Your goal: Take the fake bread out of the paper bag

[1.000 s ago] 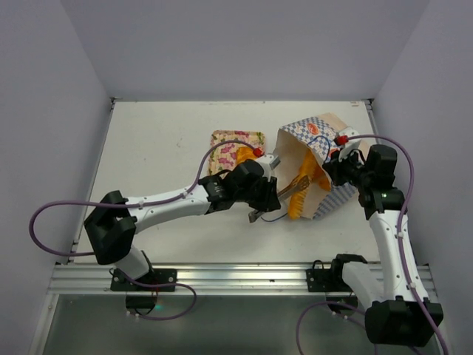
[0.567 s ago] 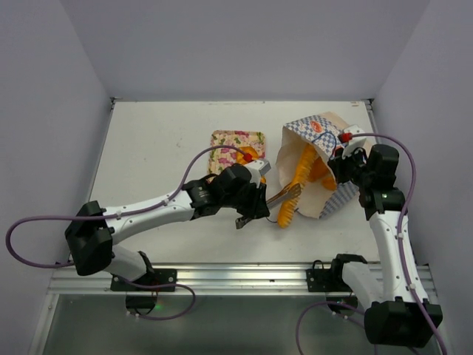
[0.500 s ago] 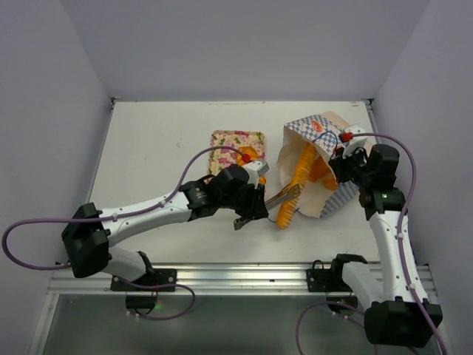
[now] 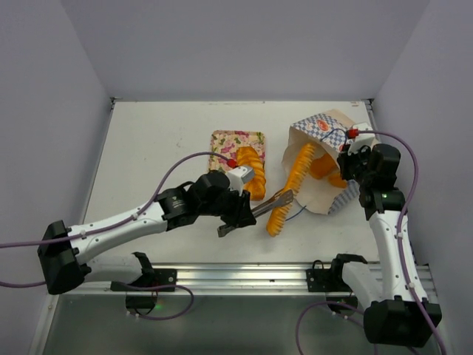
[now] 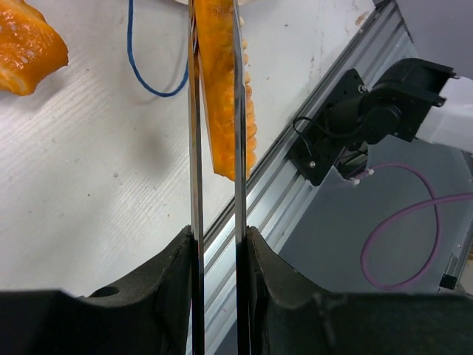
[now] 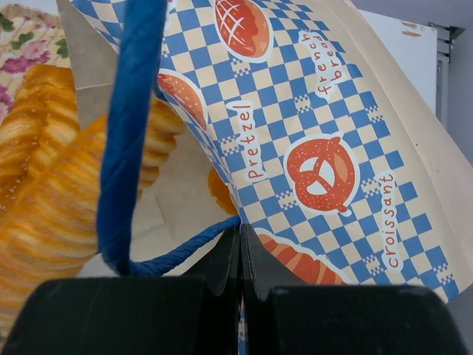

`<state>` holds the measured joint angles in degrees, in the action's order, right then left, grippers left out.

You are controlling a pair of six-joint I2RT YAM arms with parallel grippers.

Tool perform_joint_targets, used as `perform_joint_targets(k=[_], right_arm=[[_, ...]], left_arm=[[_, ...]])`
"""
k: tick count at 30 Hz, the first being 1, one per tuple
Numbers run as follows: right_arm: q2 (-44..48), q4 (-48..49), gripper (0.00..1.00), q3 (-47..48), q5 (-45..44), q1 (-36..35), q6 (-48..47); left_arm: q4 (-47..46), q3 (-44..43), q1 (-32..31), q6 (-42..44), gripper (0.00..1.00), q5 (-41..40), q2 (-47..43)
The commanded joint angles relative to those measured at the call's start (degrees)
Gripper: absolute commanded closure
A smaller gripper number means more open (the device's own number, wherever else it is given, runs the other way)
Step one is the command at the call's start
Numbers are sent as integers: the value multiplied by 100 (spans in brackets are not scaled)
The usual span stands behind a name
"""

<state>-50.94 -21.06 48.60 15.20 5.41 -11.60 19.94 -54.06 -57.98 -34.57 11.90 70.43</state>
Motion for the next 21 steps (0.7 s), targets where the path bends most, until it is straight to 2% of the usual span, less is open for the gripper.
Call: perform_joint_targets(k=[1,14,17,21], right_arm=[[-13,374,100,-43,-597,65,271],[-48,489,100,-61,-1063,101,342],[-39,489,100,-70,-1037,101,342],[-21,489,100,-70,-1010,101,316]], left_arm=[[-79,115,32,214,100,190,-565],[255,572,93,187,100,-161,-1550],[378,564,304,257,100,-434,-1646],[247,537,1128,442,100,-198,-1612]])
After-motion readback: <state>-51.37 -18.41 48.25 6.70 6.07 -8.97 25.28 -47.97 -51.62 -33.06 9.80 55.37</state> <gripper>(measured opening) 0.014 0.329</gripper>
